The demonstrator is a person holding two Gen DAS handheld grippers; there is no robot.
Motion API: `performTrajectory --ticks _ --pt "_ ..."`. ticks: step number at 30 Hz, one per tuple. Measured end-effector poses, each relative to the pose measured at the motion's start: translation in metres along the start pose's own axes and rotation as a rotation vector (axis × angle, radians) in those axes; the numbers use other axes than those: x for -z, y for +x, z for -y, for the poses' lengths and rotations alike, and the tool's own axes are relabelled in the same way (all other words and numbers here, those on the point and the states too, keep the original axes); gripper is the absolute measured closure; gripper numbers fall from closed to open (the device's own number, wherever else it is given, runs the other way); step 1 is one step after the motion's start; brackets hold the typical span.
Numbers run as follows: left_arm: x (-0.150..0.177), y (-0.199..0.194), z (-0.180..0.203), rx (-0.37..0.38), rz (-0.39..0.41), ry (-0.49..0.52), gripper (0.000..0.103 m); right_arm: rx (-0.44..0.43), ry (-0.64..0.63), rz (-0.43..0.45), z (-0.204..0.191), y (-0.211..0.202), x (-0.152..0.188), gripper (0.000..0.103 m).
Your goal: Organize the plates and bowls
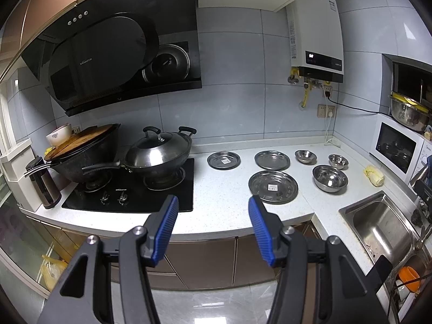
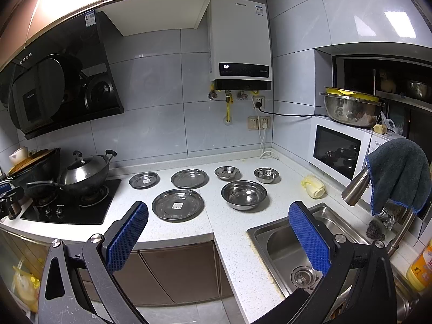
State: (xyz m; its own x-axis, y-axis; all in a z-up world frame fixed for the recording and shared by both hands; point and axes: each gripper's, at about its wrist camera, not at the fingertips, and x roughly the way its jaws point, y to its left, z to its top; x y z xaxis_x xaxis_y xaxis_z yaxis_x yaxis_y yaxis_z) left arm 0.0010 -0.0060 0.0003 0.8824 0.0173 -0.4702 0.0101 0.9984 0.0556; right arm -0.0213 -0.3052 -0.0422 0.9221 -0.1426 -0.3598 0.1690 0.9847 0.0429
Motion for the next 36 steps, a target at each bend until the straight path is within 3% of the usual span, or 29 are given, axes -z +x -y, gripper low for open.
performTrajectory --ticks 36 --pt "0.000 0.002 0.003 0.006 -0.003 0.002 0.051 -0.005 -0.007 -0.011 -0.007 0.010 -0.002 0.001"
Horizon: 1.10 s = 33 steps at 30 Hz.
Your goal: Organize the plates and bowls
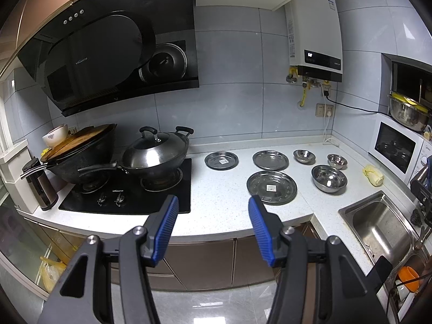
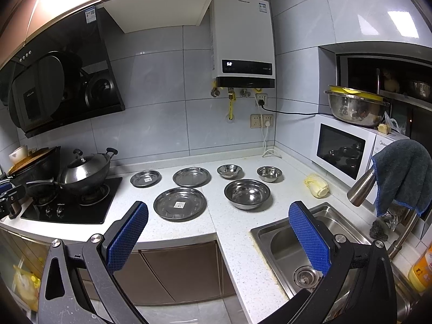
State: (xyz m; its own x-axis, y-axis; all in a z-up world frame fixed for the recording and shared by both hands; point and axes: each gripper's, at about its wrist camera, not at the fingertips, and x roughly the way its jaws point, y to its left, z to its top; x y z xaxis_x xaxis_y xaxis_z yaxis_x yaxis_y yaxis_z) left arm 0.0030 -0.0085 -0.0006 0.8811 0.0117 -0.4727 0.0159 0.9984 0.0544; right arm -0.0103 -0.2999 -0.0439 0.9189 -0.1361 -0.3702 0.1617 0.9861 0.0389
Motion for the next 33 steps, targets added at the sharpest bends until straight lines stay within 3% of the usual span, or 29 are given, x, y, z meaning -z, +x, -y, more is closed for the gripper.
performTrajectory --ticks 21,33 --pt "-0.007 0.028 0.013 0.006 -0.007 0.011 0.051 0.002 -0.002 -0.003 -0.001 0.021 -0.008 0.001" --pt "-0.021 0.052 0.006 -0.003 0.047 0.022 0.051 0.014 -0.031 0.016 -0.016 0.046 -0.019 0.001"
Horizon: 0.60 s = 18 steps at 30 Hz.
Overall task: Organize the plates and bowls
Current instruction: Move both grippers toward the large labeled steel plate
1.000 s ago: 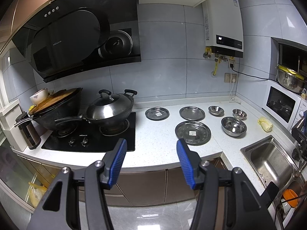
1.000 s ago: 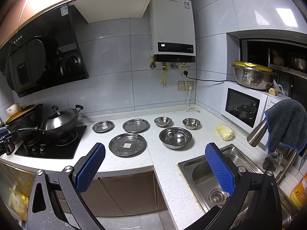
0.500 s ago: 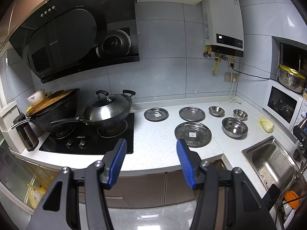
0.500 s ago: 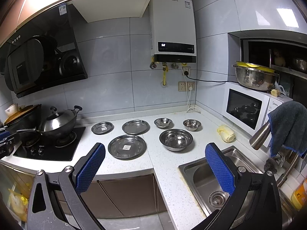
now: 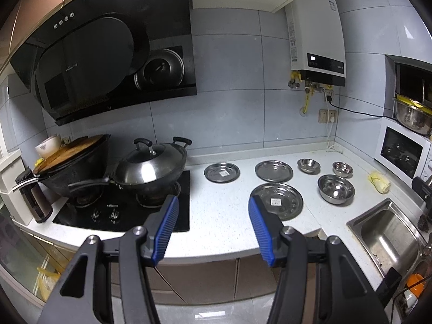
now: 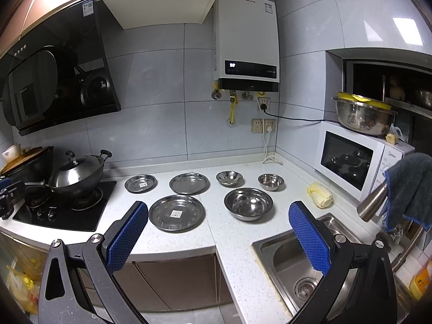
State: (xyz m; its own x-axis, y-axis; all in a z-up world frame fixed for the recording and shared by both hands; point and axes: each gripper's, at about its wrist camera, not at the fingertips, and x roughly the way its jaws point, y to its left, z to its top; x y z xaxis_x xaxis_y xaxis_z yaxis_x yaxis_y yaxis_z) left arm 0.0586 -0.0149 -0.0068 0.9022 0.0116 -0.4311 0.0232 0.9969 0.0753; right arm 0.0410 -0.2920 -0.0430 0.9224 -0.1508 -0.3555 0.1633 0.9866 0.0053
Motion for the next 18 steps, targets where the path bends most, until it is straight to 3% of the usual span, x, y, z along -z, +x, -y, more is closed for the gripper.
performTrajectory --ticks 10,18 --pt "-0.016 0.058 0.000 -0.035 0.102 0.048 0.051 0.002 -0.044 0.061 -0.023 0.045 -0.011 0.001" --pt "-0.026 0.134 0.017 -0.015 0.035 0.115 0.051 0.031 -0.021 -0.013 -0.044 0.127 -0.011 0.001"
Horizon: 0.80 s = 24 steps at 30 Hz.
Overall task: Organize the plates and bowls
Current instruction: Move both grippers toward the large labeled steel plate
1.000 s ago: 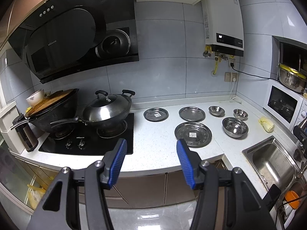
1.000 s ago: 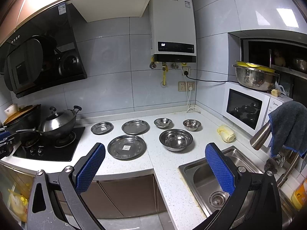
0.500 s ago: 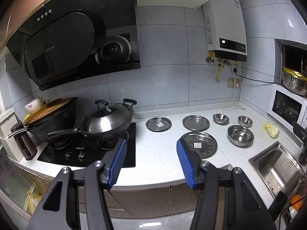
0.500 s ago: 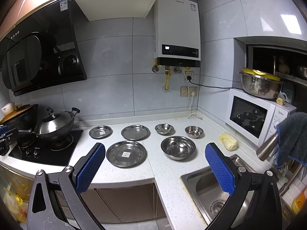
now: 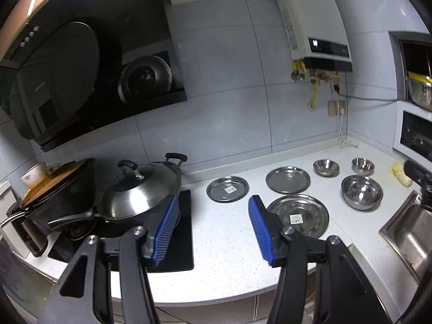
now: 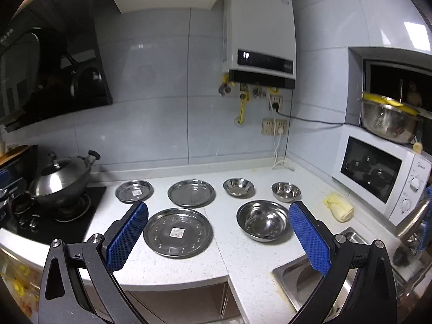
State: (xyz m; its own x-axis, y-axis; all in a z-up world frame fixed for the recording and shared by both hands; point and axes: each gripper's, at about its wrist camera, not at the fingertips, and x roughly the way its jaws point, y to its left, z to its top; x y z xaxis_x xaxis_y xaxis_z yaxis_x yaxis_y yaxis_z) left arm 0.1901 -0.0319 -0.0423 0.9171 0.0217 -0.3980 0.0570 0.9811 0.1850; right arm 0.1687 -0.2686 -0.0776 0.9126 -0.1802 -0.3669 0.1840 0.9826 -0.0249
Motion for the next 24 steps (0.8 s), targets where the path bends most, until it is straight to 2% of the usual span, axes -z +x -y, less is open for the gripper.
performTrajectory --ticks 8,15,24 --pt "0.002 0.048 0.006 0.036 -0.083 0.012 0.051 0.050 0.037 -0.125 -0.009 0.060 0.001 0.001" --pt "-0.014 0.089 0.011 0.020 -0.112 0.002 0.051 0.062 0.012 -0.150 -0.015 0.099 -0.009 0.001" --pt "-0.035 0.162 0.040 -0.031 -0.157 -0.039 0.051 -0.040 -0.054 -0.172 -0.022 0.179 -0.018 0.001"
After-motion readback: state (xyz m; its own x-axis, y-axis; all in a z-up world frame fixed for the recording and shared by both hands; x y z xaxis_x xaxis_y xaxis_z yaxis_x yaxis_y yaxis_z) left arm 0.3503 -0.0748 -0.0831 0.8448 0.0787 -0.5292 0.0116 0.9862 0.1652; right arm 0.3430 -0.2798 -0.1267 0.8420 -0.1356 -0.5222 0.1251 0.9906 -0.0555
